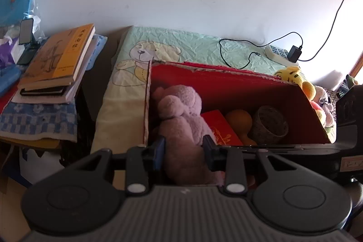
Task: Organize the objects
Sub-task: 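Carry the pink teddy bear over the red box with the right tool, then lower the teddy bear into the red box and open the right tool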
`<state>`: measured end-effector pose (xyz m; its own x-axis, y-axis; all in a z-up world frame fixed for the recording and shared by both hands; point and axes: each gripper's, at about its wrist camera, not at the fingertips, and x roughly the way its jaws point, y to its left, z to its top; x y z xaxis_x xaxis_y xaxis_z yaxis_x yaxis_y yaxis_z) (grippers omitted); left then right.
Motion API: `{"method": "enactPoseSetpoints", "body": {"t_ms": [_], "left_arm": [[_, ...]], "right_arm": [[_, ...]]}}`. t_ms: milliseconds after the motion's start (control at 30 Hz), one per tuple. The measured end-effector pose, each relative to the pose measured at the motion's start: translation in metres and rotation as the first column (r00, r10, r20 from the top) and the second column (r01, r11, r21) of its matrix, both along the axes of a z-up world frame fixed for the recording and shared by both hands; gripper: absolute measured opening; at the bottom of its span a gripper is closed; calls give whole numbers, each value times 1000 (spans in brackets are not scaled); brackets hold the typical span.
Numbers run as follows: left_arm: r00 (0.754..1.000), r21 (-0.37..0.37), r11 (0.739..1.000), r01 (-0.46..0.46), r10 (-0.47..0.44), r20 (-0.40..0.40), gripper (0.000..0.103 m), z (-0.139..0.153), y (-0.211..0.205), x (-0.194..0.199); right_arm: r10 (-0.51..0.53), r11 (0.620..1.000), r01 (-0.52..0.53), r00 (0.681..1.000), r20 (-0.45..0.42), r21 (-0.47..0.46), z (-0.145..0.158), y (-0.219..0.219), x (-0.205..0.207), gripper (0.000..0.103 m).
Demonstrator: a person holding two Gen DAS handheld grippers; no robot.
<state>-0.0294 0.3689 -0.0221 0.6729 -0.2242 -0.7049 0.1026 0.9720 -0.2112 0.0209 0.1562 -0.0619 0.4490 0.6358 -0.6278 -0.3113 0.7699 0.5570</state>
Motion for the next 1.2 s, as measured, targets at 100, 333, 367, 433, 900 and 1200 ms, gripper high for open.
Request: {"method": "enactPoseSetpoints", "body": {"t_ms": [100,333,367,433,900,1200], "left_arm": [[1000,20,1000,-6,6,-4,40,1,-2,-1],[1000,100,995,-13,15,-19,52,3,-14,-5],[1000,100,995,-14,17,-25,55,4,-15,-5],[999,110,994,-19,23,-31,59,6,-19,-5],[998,233,972,-12,24,-51,79,12,-59,-10],[995,257,964,-71,85,-44,91,15,-62,-14]], "right_arm": [[1,1000,-1,1000,4,-16,2,2,-1,28],[-34,999,34,999,-23,18,1,-15,-9,28],[-44,999,45,999,-23,21,2,-18,-11,28],[-67,998,67,998,-22,22,3,-25,-15,28],[-169,984,173,983,76,-49,13,-52,-42,29],[-188,979,195,975,114,-54,18,-58,-50,29]]}}
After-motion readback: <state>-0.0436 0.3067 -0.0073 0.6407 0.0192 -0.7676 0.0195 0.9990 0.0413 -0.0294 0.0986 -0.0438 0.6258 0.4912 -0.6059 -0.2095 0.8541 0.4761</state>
